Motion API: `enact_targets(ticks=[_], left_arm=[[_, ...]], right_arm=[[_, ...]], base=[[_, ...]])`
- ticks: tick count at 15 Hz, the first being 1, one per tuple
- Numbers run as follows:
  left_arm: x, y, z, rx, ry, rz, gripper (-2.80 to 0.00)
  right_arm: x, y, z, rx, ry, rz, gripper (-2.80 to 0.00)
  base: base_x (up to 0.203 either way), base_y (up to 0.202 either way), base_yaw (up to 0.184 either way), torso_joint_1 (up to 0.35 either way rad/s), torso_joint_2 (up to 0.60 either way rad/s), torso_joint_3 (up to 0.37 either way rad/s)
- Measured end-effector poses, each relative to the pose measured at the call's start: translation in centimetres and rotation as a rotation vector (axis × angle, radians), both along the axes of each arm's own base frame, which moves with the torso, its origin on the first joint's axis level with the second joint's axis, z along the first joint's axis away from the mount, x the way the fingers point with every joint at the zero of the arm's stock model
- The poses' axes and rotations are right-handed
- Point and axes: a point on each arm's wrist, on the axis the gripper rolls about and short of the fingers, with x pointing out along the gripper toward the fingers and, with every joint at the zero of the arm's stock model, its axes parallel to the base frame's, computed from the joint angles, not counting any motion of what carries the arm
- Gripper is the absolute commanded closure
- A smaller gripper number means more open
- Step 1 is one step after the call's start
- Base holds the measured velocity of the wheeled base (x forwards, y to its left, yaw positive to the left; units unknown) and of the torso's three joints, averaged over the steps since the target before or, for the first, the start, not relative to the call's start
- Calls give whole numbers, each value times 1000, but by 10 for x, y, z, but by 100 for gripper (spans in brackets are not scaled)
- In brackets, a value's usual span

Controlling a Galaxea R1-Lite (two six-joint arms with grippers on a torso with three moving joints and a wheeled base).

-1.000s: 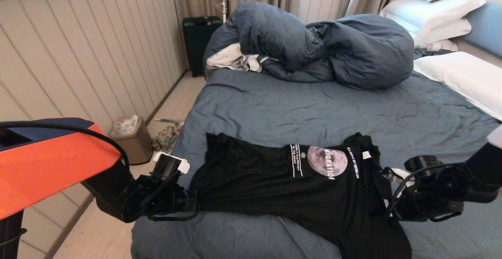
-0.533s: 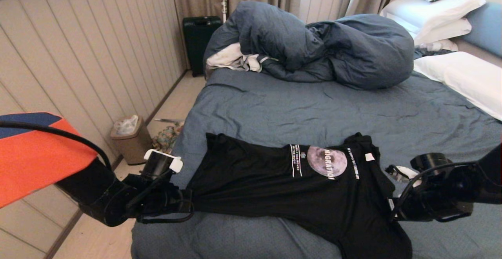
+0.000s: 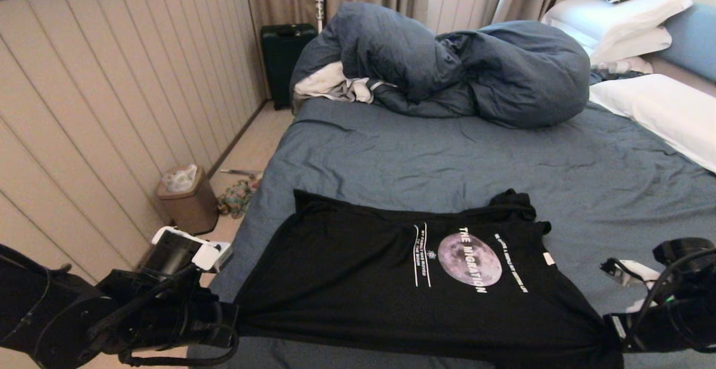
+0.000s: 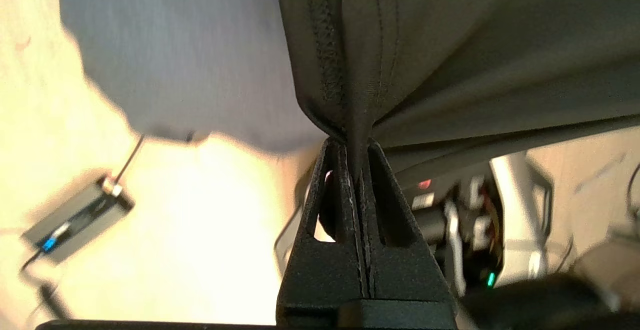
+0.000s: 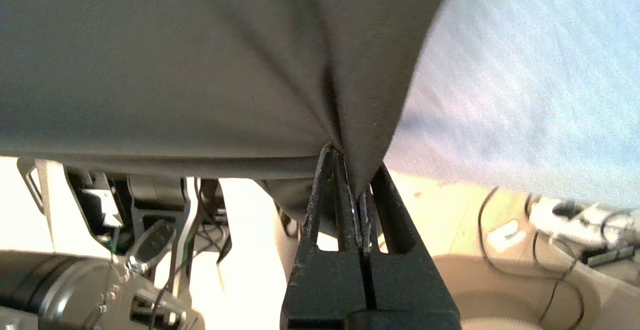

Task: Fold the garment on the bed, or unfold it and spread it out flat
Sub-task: Unford the black T-shirt

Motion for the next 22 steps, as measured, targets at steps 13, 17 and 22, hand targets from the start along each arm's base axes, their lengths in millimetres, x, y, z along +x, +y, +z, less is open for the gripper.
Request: enact_targets(ticks=[13,17,22], left_arm=[[-44,17,-8,42,59,-100,0],[-49,19,-12,28,92,-110,0],[-49,19,-13,25,96,-108,-280]], right_arm=[[-39,9,10,30,110,-20,0],[-42,5,3,40,139,-41,0],[-45,2,-2,40,160,-50,-280]], base=[[0,0,0,0,0,0],[0,0,0,0,0,0],[0,0,0,0,0,0]])
